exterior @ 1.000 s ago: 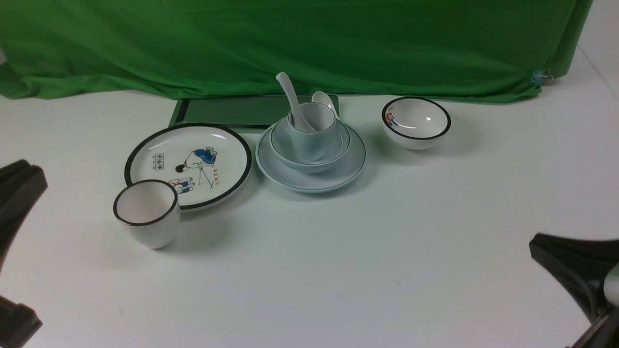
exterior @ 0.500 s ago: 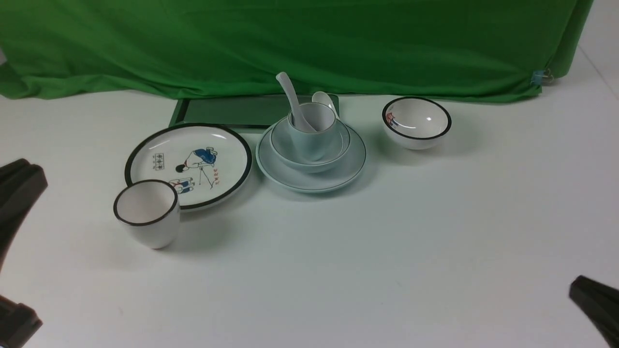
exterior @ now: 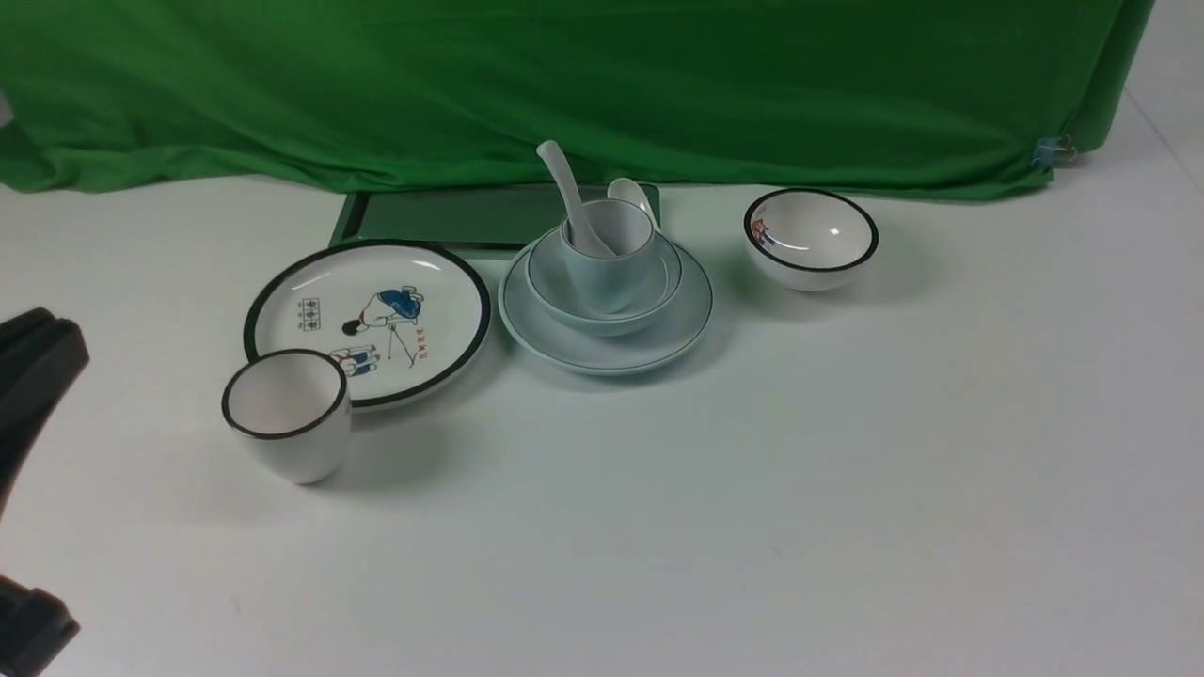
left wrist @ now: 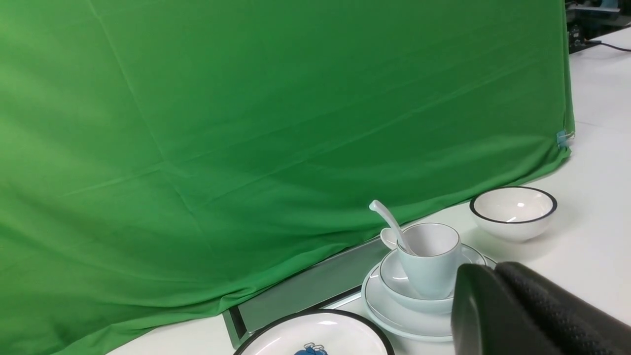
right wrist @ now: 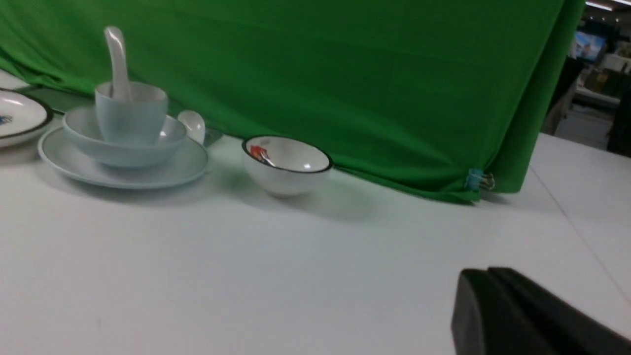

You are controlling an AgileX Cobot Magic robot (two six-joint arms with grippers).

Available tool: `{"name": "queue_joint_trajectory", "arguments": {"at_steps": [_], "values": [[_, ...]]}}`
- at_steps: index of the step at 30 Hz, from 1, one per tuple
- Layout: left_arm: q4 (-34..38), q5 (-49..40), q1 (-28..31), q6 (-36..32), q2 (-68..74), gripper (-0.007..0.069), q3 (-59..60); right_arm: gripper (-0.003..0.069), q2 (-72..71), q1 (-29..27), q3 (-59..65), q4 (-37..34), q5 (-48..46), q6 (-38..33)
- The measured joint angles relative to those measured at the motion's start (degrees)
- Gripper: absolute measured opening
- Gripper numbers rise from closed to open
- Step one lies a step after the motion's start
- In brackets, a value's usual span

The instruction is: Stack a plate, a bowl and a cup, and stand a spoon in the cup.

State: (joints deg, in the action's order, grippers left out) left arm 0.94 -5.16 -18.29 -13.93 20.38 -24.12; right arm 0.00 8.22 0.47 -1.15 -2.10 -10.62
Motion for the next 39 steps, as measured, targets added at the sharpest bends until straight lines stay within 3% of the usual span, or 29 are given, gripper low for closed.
{"name": "queue_joint_trajectory", "arguments": {"at_steps": [8, 39], "values": [[0.0, 0.0, 0.0, 0.0, 0.0, -0.0031, 0.0, 0.0012, 0.0, -3.4, 0.0, 0.0, -9.4, 2.0], [0.2, 0.0, 0.0, -0.1, -1.6, -0.0031, 0.9, 0.0092, 0.0, -3.5, 0.0, -0.1, -10.2, 3.3]]}}
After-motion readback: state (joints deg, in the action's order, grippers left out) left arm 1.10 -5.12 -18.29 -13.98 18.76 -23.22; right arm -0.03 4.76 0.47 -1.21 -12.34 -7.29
